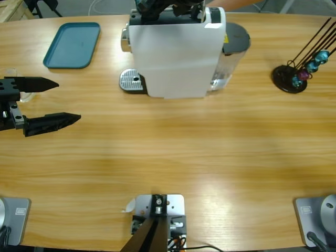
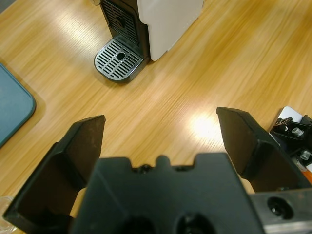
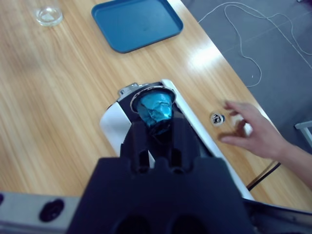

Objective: Pour coffee

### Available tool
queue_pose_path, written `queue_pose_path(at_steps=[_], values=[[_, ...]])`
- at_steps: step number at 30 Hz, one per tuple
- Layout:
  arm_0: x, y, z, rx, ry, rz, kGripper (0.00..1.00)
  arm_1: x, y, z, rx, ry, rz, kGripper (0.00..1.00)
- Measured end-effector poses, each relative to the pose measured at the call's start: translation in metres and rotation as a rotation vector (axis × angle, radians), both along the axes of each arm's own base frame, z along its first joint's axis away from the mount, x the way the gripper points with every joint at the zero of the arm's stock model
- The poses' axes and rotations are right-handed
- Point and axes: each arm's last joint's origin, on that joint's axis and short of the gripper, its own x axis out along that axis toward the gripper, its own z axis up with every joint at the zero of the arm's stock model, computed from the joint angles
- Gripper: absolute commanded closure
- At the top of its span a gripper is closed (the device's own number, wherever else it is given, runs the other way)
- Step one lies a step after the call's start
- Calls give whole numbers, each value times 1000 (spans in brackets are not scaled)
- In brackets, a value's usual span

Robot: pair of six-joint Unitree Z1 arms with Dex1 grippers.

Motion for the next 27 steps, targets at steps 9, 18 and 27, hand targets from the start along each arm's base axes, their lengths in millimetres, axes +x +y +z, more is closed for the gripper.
queue_pose_path(at_steps=[9, 18, 27], values=[[0, 1, -2, 6, 3, 2, 0, -1, -1, -7, -15, 18, 4, 1000], [0, 1, -3, 11, 2, 7, 0, -2, 0, -8, -6, 34, 21, 660], [-1, 2, -6, 16, 6, 7, 0, -1, 1, -10, -5, 41, 10, 170]])
